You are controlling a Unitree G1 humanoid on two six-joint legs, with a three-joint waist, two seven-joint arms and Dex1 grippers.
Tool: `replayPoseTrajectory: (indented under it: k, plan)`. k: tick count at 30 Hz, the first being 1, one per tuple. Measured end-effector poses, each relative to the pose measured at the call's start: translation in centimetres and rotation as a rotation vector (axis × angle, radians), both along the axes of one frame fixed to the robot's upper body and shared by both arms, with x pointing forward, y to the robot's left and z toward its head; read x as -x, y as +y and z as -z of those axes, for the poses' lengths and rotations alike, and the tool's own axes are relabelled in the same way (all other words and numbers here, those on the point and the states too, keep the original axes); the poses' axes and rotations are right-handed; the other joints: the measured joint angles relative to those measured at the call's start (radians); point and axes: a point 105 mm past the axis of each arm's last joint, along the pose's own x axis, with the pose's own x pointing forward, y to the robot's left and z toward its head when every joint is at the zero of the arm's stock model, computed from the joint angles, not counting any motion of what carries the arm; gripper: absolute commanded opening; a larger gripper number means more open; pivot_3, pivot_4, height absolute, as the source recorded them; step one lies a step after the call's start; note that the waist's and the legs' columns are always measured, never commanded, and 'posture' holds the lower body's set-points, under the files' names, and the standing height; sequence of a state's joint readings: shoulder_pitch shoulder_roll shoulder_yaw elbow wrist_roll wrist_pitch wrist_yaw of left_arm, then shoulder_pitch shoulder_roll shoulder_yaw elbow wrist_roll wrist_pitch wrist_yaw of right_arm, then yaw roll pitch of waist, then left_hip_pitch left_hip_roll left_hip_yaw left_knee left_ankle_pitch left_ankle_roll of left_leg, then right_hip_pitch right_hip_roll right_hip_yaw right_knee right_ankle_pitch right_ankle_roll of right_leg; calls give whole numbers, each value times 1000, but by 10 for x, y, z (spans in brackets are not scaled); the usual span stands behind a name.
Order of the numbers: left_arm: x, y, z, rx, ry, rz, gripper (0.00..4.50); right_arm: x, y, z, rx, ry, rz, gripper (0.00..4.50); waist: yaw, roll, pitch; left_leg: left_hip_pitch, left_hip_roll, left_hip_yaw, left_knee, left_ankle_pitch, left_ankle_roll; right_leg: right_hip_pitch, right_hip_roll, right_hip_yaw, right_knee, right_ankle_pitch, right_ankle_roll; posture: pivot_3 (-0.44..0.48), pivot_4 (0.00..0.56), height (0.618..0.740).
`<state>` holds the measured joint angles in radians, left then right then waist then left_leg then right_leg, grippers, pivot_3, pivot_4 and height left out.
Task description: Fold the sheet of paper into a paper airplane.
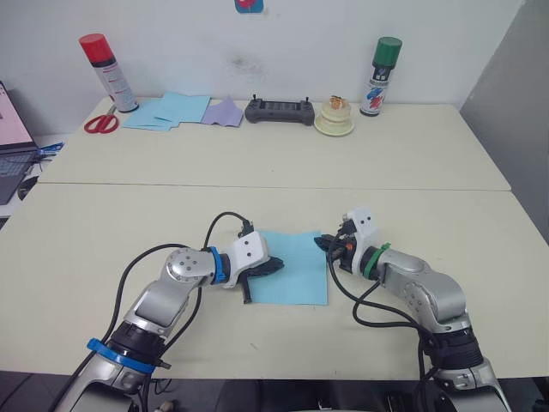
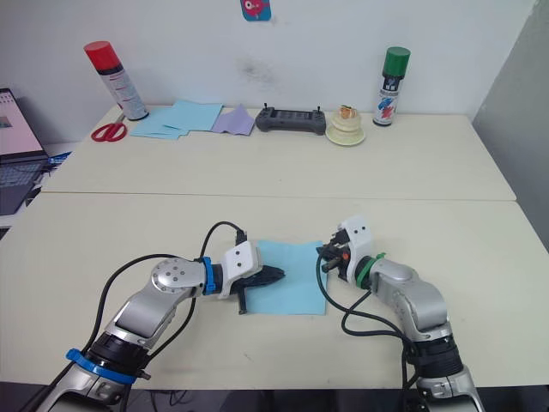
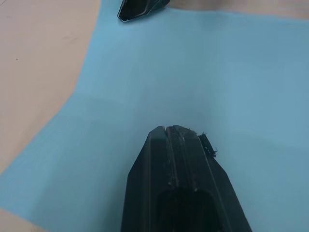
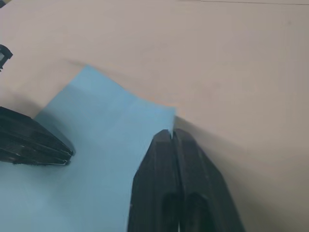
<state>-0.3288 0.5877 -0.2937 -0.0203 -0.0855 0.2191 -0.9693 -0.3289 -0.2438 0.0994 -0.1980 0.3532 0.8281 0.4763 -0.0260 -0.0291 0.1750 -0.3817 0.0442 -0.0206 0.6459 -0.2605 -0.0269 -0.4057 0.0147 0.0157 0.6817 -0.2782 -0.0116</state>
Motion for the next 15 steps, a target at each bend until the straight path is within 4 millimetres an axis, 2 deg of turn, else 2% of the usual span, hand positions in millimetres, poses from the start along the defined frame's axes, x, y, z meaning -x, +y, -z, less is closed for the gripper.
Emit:
replayPoseTrajectory:
  k: [7, 15]
  plan:
    - [-1, 1, 0, -7, -10, 3, 0, 6, 10, -7, 113, -175, -141, 16, 0, 0, 0, 0, -1, 0, 0, 0, 0, 0, 1, 0, 0, 0, 0, 0, 150, 740]
    - [-1, 2, 0, -8, -9, 0, 0, 14, 19, -3, 273, -345, -286, 16, -1, 0, 0, 1, -1, 0, 0, 0, 0, 0, 1, 0, 0, 0, 0, 0, 150, 740]
